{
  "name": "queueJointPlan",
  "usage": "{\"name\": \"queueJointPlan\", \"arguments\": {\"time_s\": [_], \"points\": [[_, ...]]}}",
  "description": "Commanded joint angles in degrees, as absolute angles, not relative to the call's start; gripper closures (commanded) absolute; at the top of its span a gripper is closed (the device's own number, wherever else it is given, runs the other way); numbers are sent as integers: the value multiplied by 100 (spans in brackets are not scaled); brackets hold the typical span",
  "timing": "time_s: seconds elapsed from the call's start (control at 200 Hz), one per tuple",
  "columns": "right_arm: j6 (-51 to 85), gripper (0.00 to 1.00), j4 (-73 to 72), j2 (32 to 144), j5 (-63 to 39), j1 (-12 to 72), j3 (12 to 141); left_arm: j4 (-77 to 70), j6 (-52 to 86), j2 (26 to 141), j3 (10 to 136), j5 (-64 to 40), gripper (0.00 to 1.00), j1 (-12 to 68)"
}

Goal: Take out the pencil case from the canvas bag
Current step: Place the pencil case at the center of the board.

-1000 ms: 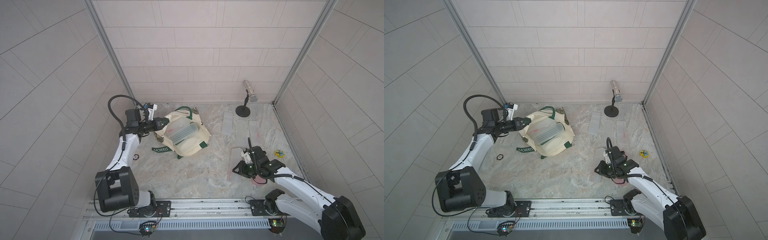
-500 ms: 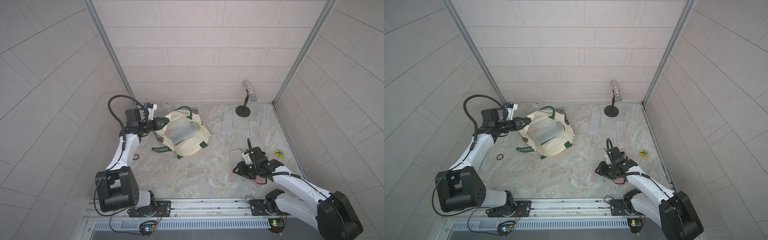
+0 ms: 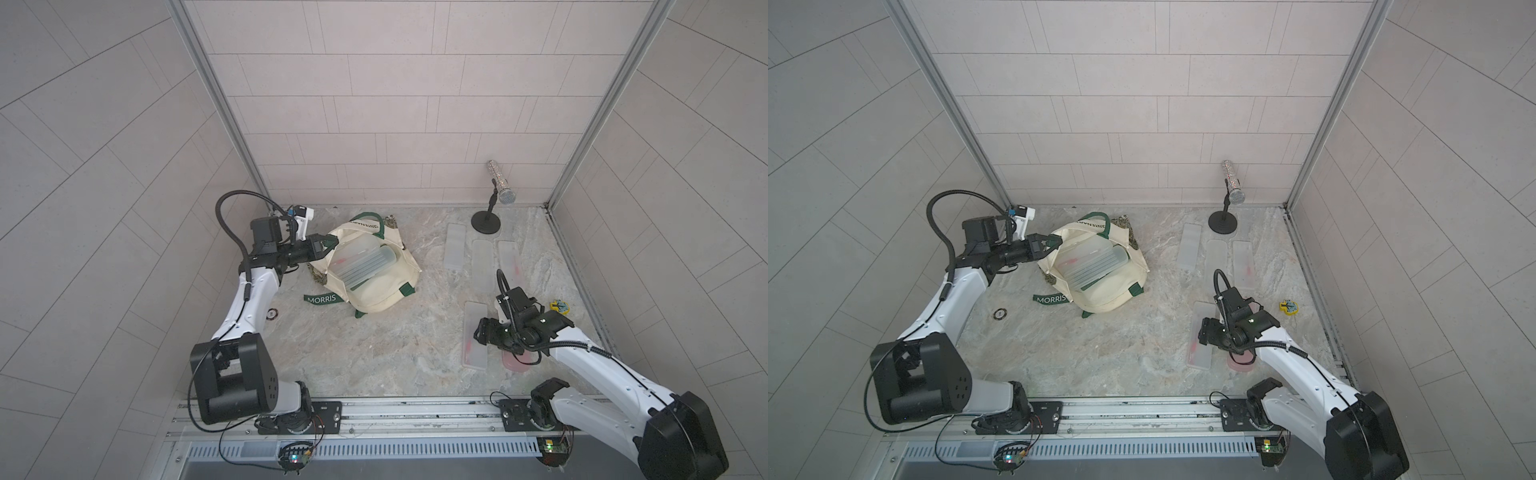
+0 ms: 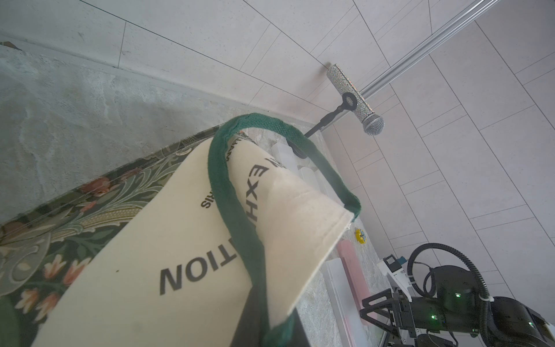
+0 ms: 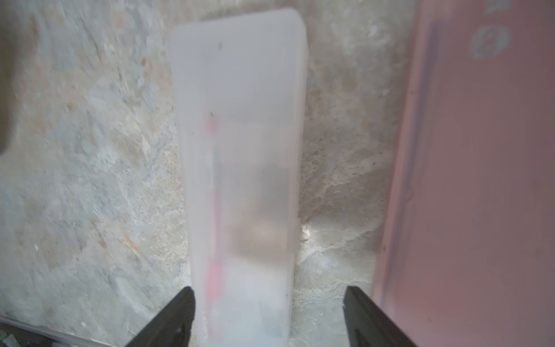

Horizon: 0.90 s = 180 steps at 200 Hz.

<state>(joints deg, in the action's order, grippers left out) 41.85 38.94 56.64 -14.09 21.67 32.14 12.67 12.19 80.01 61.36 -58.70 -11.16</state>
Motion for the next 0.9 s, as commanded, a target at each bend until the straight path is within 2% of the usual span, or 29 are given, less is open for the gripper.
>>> {"name": "queueJointPlan", "arguments": {"time_s": [0.0, 0.21, 0.46, 0.665, 0.896], "points": [[4146, 1, 4206, 5669, -1007, 2145, 3439, 985, 1222, 7848, 6108, -5996, 100, -1176], [4480, 0, 4193, 5570, -574, 2285, 3524, 960, 1247, 7956, 6095, -5992, 100, -1169], [4991, 1, 3952, 5648, 283, 2959, 3712, 959, 1225, 7918, 6091, -6009, 100, -1174], [5353, 1, 3725, 6233, 894, 3619, 3857, 966, 1216, 7949, 6091, -6001, 100, -1169], [5403, 4, 3966, 6977, 998, 3731, 4166, 964, 1213, 7981, 6091, -5987, 100, -1169]]}}
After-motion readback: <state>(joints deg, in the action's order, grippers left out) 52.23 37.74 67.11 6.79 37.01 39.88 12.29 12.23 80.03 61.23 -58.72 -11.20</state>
